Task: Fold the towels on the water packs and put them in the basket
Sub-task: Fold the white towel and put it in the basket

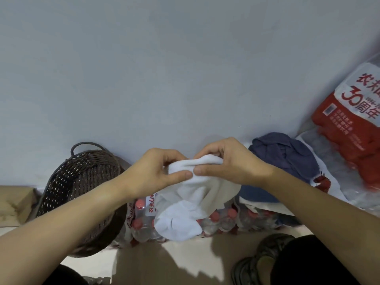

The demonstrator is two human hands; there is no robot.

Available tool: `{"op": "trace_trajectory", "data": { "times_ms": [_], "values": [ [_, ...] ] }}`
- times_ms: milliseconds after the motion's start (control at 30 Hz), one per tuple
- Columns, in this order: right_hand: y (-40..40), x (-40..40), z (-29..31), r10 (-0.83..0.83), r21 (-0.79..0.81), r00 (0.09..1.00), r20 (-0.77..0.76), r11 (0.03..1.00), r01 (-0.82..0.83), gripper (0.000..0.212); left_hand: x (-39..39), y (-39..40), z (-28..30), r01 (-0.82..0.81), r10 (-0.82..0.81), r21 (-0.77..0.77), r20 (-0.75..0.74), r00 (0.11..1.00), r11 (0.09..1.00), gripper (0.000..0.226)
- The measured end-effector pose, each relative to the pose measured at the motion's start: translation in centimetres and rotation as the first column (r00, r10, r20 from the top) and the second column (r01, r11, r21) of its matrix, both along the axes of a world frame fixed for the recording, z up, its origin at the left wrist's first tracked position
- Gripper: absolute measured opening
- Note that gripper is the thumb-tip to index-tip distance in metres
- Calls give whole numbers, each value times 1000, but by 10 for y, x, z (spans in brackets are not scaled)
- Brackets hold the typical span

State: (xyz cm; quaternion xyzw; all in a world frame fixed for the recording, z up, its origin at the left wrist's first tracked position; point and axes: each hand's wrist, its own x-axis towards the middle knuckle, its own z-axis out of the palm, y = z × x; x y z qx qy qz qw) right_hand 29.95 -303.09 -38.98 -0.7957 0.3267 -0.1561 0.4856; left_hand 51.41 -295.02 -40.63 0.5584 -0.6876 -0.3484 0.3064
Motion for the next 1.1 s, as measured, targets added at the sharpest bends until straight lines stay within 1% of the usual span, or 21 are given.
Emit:
{"op": "trace_trajectory", "data": {
  "times_ms": [67, 167, 267, 367, 433, 500, 567, 633, 667, 733, 800, 900, 967, 1033, 1100],
  "values": [
    [-3, -3, -1, 24, -8, 998, -54, 1000, -24, 14, 6, -1, 2, -13, 13, 10, -19, 1000, 1000, 16],
    [-7, -6, 0, 83, -9, 986, -148, 996, -85, 20, 14, -1, 5, 32, -28, 74, -51, 998, 997, 16],
    [-10, -7, 1, 132, 1, 967, -217, 991, -135, 22, 20, 0, 6, 88, -86, 125, -19, 996, 988, 22],
    [-12, -6, 2, 180, -20, 941, -288, 981, -193, 26, 21, 3, 8, 85, -84, 100, -14, 996, 991, 27],
    [-13, -6, 3, 194, -10, 947, -257, 979, -204, 20, 23, 5, 9, 96, -89, 108, -74, 993, 989, 26],
    [-14, -5, 4, 204, -4, 954, -219, 978, -210, 10, 25, 7, 9, 97, -82, 142, -110, 991, 985, 31],
    [-16, -6, 4, 215, -5, 953, -215, 975, -221, 3, 30, 6, 9, 63, -57, 139, -47, 997, 988, 41],
    [-20, -9, 4, 228, 14, 950, -215, 973, -230, 8, 34, 5, 9, 25, -32, 103, 68, 997, 994, 45],
    [-23, -12, 5, 233, 34, 950, -209, 972, -231, 11, 37, 5, 9, 13, -22, 91, 100, 995, 996, 45],
    [-30, -20, 6, 213, 90, 959, -188, 976, -199, 12, 46, 4, 9, -1, -10, 95, 116, 993, 995, 43],
    [-35, -28, 7, 148, 144, 975, -168, 982, -125, 8, 53, 3, 7, -18, 5, 112, 112, 994, 993, 40],
    [-39, -33, 1, 103, 165, 979, -175, 983, -73, 5, 53, 3, 3, -64, 57, 104, 75, 996, 992, 40],
    [-37, -29, -4, 108, 149, 972, -209, 986, -78, 6, 46, 1, 0, -81, 82, 113, 0, 997, 990, 37],
    [-34, -23, -7, 89, 142, 968, -237, 988, -56, 26, 37, -1, -3, -90, 105, 130, -114, 988, 987, 33],
    [-30, -13, -10, 47, 73, 967, -251, 997, -29, 41, 28, -4, -5, -97, 120, 122, -202, 972, 988, 31]
  ]
}}
